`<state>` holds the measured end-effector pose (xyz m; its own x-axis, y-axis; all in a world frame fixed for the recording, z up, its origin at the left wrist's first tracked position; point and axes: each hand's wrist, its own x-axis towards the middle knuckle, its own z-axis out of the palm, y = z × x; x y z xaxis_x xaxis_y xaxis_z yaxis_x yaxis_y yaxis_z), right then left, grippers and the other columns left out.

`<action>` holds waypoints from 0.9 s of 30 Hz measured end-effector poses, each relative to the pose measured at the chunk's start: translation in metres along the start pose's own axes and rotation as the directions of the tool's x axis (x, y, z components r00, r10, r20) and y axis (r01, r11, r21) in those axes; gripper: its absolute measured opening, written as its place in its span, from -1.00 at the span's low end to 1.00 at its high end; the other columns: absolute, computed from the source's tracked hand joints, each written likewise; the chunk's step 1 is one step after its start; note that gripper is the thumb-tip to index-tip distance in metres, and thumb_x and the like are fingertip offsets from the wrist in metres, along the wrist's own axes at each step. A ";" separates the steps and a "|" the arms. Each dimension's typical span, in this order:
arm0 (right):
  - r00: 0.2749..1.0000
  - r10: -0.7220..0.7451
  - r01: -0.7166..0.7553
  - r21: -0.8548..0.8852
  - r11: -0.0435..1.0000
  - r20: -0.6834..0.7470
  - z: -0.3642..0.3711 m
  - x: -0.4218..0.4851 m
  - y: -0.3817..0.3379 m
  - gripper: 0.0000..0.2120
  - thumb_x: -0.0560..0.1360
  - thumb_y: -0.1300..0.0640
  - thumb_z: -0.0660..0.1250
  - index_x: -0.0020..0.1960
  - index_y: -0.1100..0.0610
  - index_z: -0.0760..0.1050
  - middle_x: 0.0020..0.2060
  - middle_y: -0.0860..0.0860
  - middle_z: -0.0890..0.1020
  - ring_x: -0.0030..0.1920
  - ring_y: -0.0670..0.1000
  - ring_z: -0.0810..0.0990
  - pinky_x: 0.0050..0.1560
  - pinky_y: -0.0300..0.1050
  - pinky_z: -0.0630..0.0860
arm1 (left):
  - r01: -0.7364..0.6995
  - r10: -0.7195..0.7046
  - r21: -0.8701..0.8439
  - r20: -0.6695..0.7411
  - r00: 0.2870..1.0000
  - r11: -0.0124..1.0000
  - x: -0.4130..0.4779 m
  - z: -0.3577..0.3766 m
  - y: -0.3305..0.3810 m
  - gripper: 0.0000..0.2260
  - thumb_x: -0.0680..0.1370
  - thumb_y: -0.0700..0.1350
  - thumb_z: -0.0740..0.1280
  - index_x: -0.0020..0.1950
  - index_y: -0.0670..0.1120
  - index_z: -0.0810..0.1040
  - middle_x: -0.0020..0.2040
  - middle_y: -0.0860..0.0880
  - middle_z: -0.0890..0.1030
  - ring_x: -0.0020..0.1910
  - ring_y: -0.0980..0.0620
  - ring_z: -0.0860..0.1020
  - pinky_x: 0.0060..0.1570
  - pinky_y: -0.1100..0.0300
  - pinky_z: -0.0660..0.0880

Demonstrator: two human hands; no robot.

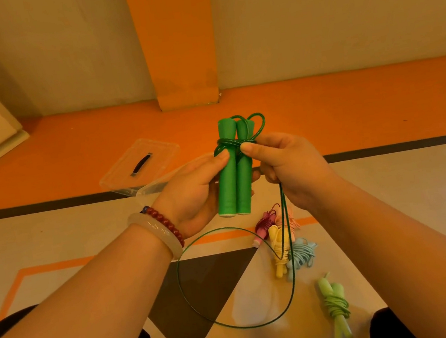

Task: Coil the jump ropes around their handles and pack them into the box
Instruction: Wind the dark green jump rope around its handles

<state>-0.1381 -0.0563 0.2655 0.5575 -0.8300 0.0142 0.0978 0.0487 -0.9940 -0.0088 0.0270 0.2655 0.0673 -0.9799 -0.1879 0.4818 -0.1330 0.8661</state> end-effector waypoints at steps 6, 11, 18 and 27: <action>0.996 -0.082 0.066 -0.307 0.949 -0.037 0.004 0.002 0.001 -0.86 0.50 0.16 0.40 0.03 0.15 0.62 -0.34 -0.12 0.68 -0.32 -0.19 0.63 -0.25 -0.26 0.53 | -0.054 0.081 0.137 -0.194 0.978 0.989 0.003 0.007 -0.010 -0.80 0.68 -0.07 0.07 0.16 0.00 0.48 0.06 -0.13 0.63 -0.10 -0.05 0.67 -0.13 -0.06 0.64; 0.996 -0.088 0.068 -0.469 0.881 -0.021 -0.001 0.000 -0.011 -0.83 0.51 0.07 0.38 -0.12 0.18 0.62 -0.67 -0.13 0.40 -0.62 -0.19 0.30 -0.57 -0.37 0.23 | -0.096 0.200 0.383 -0.242 0.949 0.919 0.002 0.010 -0.010 -0.83 0.69 -0.07 0.04 0.05 0.05 0.42 0.01 -0.08 0.62 -0.26 0.06 0.66 -0.24 0.03 0.63; 0.989 -0.088 0.048 -0.307 0.951 -0.118 0.007 -0.001 0.000 -0.86 0.47 0.11 0.44 -0.15 0.19 0.60 -0.66 -0.14 0.42 -0.61 -0.19 0.31 -0.53 -0.34 0.30 | -0.012 0.103 0.293 -0.298 0.949 0.956 0.001 0.013 -0.006 -0.69 0.66 0.07 0.07 0.20 -0.09 0.47 -0.07 -0.12 0.65 -0.30 0.00 0.65 -0.25 0.01 0.61; 0.996 -0.076 0.085 -0.211 0.974 0.048 -0.003 0.002 -0.004 -0.93 0.49 0.22 0.37 -0.15 0.10 0.59 -0.47 0.01 0.58 -0.51 -0.14 0.42 -0.33 -0.16 0.36 | -0.155 0.287 0.396 -0.299 0.910 0.905 -0.004 0.018 -0.003 -0.78 0.65 0.08 0.10 -0.02 0.00 0.45 -0.29 0.01 0.62 -0.51 0.10 0.54 -0.54 0.25 0.47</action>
<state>-0.1394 -0.0599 0.2695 0.5870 -0.8040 0.0949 -0.0319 -0.1401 -0.9896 -0.0263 0.0286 0.2722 0.4611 -0.8853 -0.0607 0.0792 -0.0271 0.9965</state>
